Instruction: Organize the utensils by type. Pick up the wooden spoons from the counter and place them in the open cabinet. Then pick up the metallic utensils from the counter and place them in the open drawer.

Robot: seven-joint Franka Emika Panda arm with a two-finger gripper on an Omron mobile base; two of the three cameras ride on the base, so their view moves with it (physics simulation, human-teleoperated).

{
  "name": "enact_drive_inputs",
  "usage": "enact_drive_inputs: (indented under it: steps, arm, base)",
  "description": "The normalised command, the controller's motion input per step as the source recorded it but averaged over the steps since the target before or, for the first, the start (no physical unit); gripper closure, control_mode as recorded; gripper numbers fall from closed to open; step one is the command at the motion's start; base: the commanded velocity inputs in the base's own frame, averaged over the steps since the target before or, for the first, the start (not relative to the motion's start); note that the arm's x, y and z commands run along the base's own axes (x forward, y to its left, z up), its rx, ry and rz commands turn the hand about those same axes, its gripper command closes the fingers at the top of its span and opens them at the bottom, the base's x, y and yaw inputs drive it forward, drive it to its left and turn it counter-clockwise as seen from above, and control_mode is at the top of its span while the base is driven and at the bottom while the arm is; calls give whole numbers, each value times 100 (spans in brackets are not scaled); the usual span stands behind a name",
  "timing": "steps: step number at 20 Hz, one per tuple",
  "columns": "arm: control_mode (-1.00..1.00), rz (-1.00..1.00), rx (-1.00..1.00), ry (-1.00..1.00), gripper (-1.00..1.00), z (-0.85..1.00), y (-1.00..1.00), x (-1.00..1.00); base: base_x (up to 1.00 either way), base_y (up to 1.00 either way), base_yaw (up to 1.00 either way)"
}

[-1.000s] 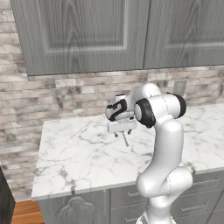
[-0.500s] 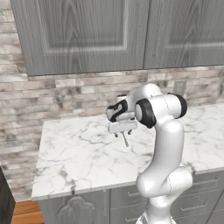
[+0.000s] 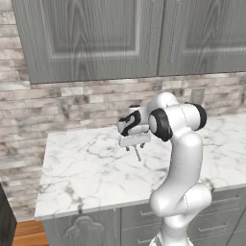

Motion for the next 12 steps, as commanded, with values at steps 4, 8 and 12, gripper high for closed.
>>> enact_drive_inputs:
  steps: [4, 8, 12]
  arm:
    - [-100, 0, 2, 0, 100, -89, 0, -10]
    - [-100, 0, 4, 1, 100, -84, 0, -16]
    - [-100, 0, 6, 3, 100, -74, 0, -6]
  base:
    - [0, 0, 0]
    - [0, 0, 0]
    - [0, 0, 0]
